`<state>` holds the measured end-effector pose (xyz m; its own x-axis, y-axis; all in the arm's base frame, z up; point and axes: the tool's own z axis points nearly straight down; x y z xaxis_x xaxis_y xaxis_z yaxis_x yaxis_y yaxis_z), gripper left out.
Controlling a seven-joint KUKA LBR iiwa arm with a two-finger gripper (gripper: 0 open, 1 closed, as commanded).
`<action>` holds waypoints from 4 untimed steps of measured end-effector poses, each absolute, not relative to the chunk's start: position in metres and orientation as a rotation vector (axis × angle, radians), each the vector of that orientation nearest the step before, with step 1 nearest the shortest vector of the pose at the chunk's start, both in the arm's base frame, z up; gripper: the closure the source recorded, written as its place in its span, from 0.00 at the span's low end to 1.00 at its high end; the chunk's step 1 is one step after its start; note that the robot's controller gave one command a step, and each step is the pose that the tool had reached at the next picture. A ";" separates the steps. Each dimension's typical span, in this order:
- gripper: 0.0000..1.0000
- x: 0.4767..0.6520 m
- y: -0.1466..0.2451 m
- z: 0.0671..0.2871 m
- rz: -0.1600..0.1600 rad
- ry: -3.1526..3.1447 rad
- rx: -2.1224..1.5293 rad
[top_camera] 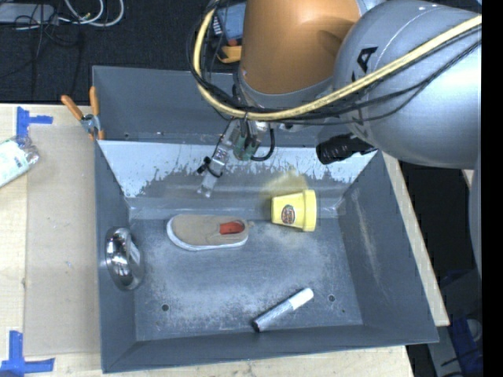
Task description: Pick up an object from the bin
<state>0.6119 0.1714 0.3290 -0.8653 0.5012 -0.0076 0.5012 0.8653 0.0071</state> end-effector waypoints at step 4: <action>0.00 0.570 0.138 0.154 -0.011 3.130 0.352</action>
Offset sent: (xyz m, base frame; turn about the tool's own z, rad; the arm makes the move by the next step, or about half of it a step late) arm -0.0496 0.0443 -0.1493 0.1940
